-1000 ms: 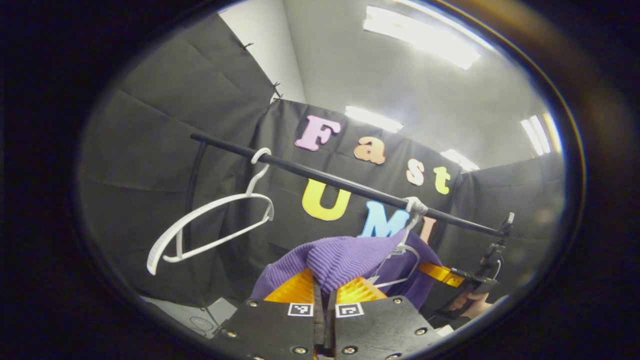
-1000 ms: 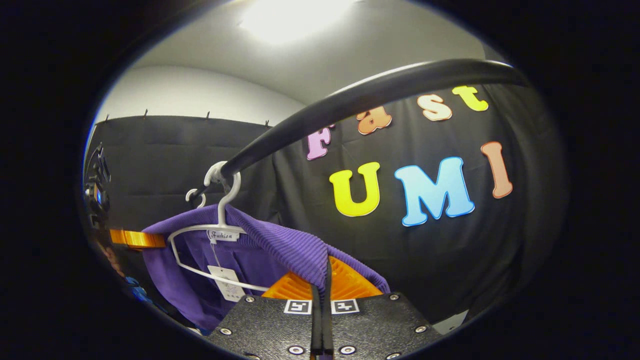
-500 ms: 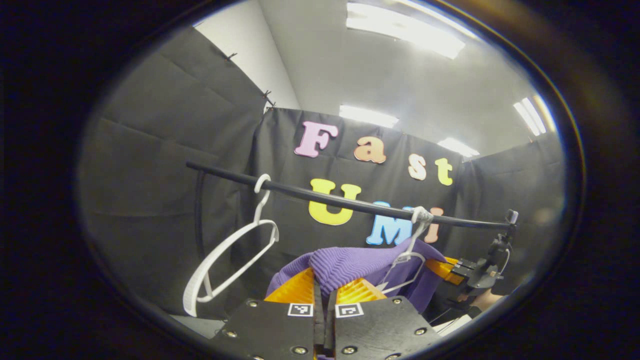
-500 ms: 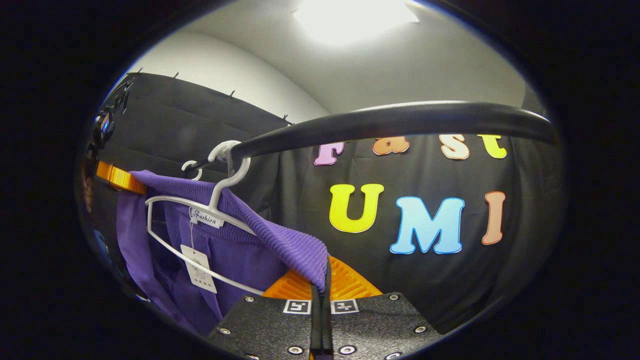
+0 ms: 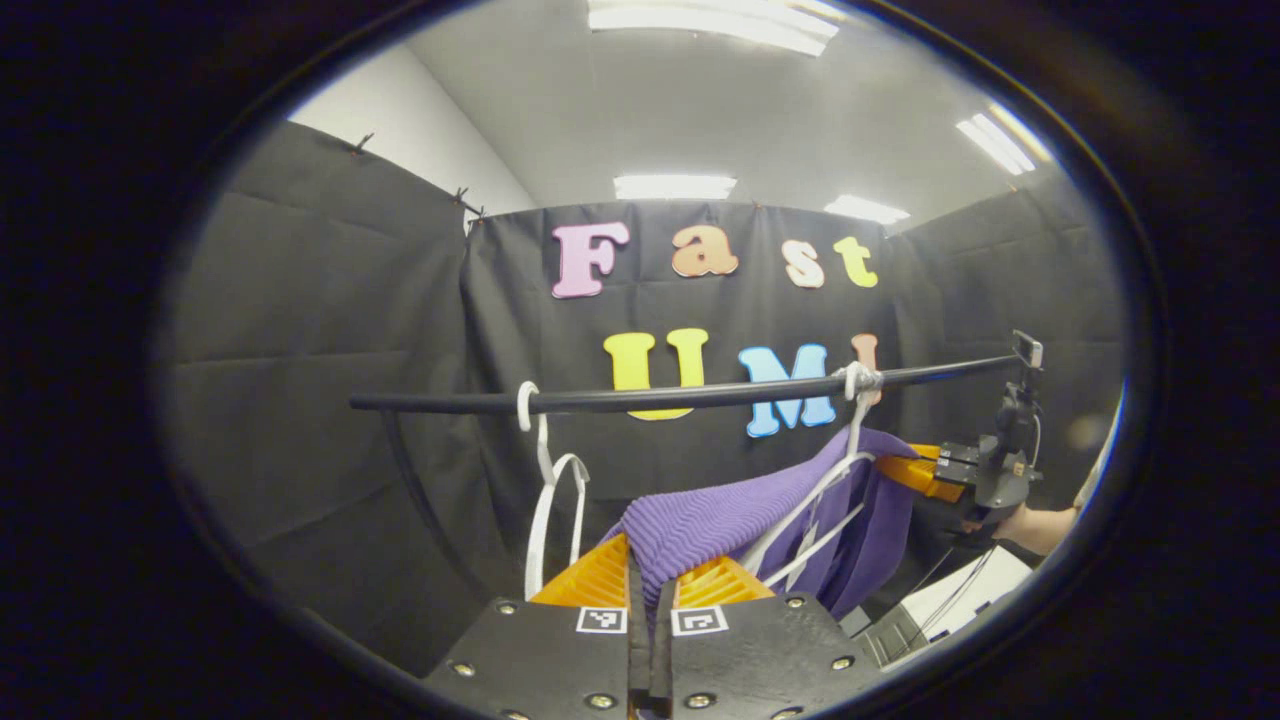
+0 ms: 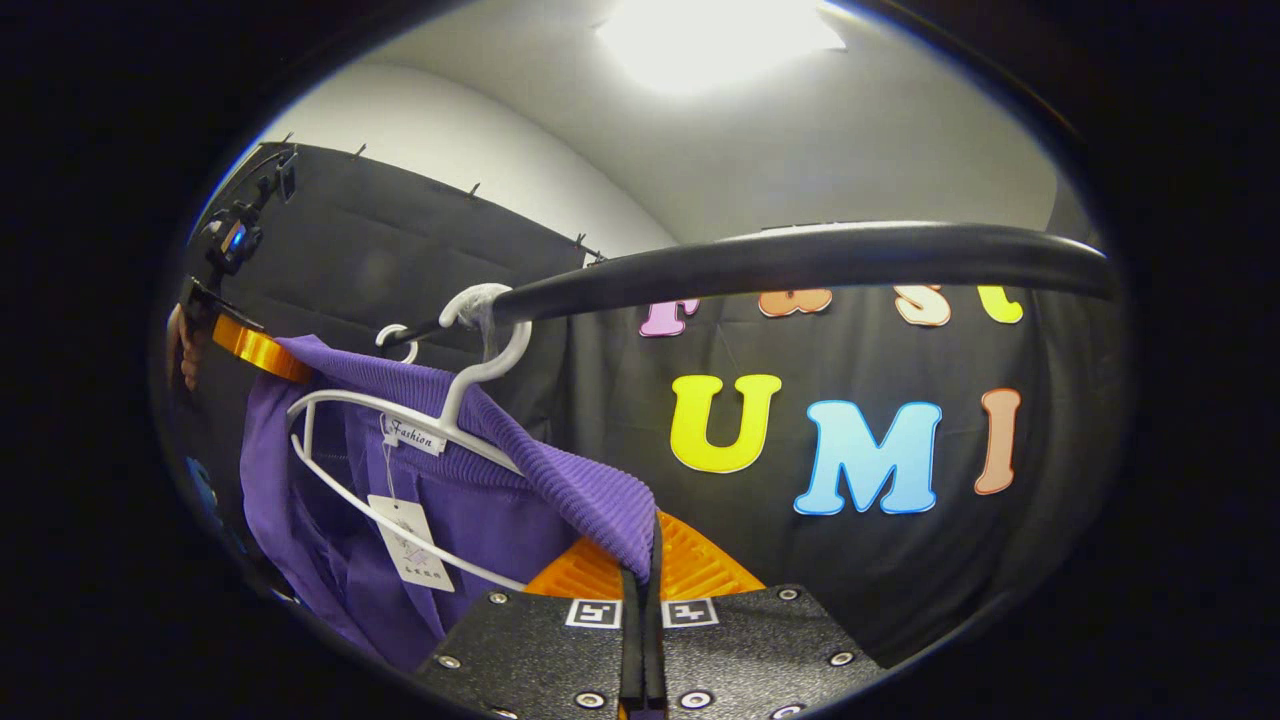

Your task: Grasp the clothes on the hanger with both hands and then place them into the laundry hamper below.

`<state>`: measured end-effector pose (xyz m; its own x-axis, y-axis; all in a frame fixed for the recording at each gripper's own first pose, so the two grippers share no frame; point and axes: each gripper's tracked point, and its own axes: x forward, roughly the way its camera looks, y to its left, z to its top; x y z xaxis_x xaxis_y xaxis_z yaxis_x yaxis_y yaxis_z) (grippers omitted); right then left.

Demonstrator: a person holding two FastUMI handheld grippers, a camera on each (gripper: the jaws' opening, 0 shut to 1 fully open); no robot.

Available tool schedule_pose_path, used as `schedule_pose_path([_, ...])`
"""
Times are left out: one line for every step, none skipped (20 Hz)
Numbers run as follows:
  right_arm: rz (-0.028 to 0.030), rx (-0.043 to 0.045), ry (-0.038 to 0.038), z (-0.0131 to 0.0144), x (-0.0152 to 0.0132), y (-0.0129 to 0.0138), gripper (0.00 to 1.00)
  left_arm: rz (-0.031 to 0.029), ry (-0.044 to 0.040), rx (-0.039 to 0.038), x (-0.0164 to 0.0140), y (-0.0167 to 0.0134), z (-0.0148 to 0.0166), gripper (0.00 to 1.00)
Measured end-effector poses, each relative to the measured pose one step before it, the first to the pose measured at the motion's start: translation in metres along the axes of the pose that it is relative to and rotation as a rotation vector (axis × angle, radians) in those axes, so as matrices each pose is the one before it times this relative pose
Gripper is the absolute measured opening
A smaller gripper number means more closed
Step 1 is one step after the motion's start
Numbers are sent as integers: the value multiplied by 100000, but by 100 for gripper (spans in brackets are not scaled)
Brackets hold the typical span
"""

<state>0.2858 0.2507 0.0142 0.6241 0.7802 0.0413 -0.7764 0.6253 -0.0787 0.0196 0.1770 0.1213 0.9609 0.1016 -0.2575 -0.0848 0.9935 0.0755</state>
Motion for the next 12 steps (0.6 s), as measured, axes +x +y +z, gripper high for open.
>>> schedule_pose_path([63,-1180,-148,-131,35,113,0,-1820,1827,642,25,275,-683,1])
schedule_pose_path([633,-169,-78,77,-11,374,0,-1577,2407,108,192,264,-528,1])
schedule_pose_path([416,221,72,117,-306,359,0,-1524,1541,-49,144,177,-466,1])
schedule_pose_path([461,179,-198,146,-89,189,0,-821,1706,705,77,163,-270,1])
schedule_pose_path([461,-243,56,27,-122,185,0,68,993,1152,57,359,-54,1])
schedule_pose_path([146,-654,-48,56,-93,202,0,-358,1380,2272,58,248,-100,1])
schedule_pose_path([225,-901,-29,3,-118,313,0,145,235,1797,87,176,61,1])
schedule_pose_path([-1009,-848,116,-44,-73,25,0,-560,-610,-911,315,-30,205,1])
schedule_pose_path([-1779,-812,-84,-102,-243,-306,0,-1157,-1401,-2481,511,-307,-122,1])
schedule_pose_path([-1718,-146,-54,-43,-123,-417,0,-1574,-1789,-2219,524,-115,-258,1])
schedule_pose_path([-1197,885,447,-169,210,-478,0,-1745,-1271,-834,108,-64,-583,1])
schedule_pose_path([208,1431,789,-55,197,-61,0,-1406,467,1379,195,-30,-783,0])
